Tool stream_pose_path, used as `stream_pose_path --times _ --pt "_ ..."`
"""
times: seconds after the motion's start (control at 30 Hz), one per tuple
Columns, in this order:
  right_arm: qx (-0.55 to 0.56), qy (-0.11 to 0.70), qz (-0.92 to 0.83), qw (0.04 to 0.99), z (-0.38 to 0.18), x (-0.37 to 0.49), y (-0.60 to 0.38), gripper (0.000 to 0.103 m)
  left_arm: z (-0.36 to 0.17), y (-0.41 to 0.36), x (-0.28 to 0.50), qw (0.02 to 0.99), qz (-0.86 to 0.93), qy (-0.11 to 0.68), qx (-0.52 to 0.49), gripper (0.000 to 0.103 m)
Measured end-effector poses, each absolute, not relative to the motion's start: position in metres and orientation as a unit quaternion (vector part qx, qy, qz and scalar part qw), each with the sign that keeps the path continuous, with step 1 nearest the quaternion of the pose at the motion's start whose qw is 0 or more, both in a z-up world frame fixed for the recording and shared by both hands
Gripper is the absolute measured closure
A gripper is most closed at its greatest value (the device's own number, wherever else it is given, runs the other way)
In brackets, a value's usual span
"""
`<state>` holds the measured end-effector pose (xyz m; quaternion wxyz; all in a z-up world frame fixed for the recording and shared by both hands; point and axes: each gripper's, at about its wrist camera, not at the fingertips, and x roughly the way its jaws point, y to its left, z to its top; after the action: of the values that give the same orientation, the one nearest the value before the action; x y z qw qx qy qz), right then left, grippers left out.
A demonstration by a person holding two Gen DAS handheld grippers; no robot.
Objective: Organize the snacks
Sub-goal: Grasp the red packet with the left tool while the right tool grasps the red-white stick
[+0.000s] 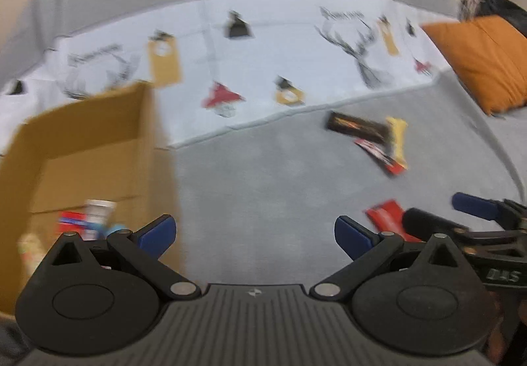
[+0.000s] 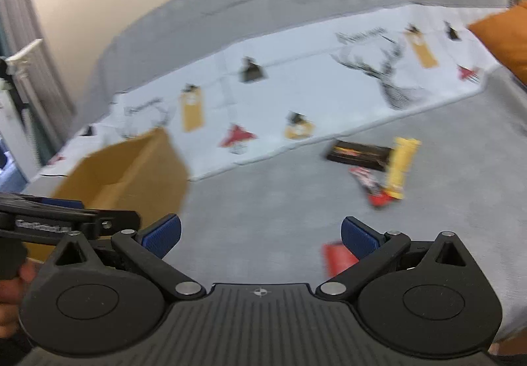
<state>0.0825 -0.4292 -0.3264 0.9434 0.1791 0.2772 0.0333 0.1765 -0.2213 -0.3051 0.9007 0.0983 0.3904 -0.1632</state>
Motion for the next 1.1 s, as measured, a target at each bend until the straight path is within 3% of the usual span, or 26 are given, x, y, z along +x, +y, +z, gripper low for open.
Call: stream_pose_path --times 0.17,0.43,0.57,0.67,0.73,0.77,0.8,0.87,0.97,1.03,1.07,1.1 --pt "0.201 0.309 0.003 0.93 -0.361 0.089 -0.485 0.001 -0.34 -0.27 0.193 0.87 -0.219 0.436 0.066 0.0" --pt "0.262 0.288 -0.084 0.917 -0.388 0.093 -0.545 0.001 -0.396 -0.347 0.226 0.829 -0.249 0.501 0.031 0.002" --pt "0.259 0.281 -0.082 0.92 -0.388 0.097 -0.554 0.001 -0.424 -0.376 0.237 0.802 -0.265 0.534 0.033 0.029" --pt "0.26 0.284 -0.072 0.92 -0.389 0.102 -0.551 0.001 -0.421 -0.383 0.242 0.821 -0.281 0.489 0.083 0.069" --pt "0.255 0.292 -0.063 0.92 -0.391 0.11 -0.547 0.002 -0.423 -0.369 0.26 0.821 -0.273 0.497 0.058 0.08" --pt "0.258 0.292 -0.048 0.92 -0.39 0.116 -0.546 0.003 -0.426 -0.357 0.273 0.823 -0.257 0.506 0.038 0.094" --pt "0.243 0.295 -0.031 0.924 -0.388 0.125 -0.542 0.005 -0.427 -0.346 0.285 0.824 -0.237 0.514 0.026 0.101" --pt "0.202 0.3 -0.01 0.932 -0.383 0.142 -0.534 0.012 -0.428 -0.322 0.307 0.824 -0.215 0.524 -0.006 0.101" --pt "0.166 0.304 0.043 0.937 -0.379 0.17 -0.522 0.033 -0.423 -0.299 0.318 0.837 -0.171 0.52 0.0 0.1" --pt "0.127 0.316 0.067 0.938 -0.379 0.187 -0.511 0.052 -0.419 -0.294 0.312 0.834 -0.174 0.524 0.002 0.085" --pt "0.118 0.321 0.077 0.937 -0.379 0.193 -0.508 0.066 -0.419 -0.295 0.306 0.824 -0.198 0.53 -0.005 0.067" --pt "0.114 0.324 0.085 0.935 -0.379 0.198 -0.508 0.071 -0.419 -0.298 0.3 0.813 -0.227 0.536 -0.012 0.052"
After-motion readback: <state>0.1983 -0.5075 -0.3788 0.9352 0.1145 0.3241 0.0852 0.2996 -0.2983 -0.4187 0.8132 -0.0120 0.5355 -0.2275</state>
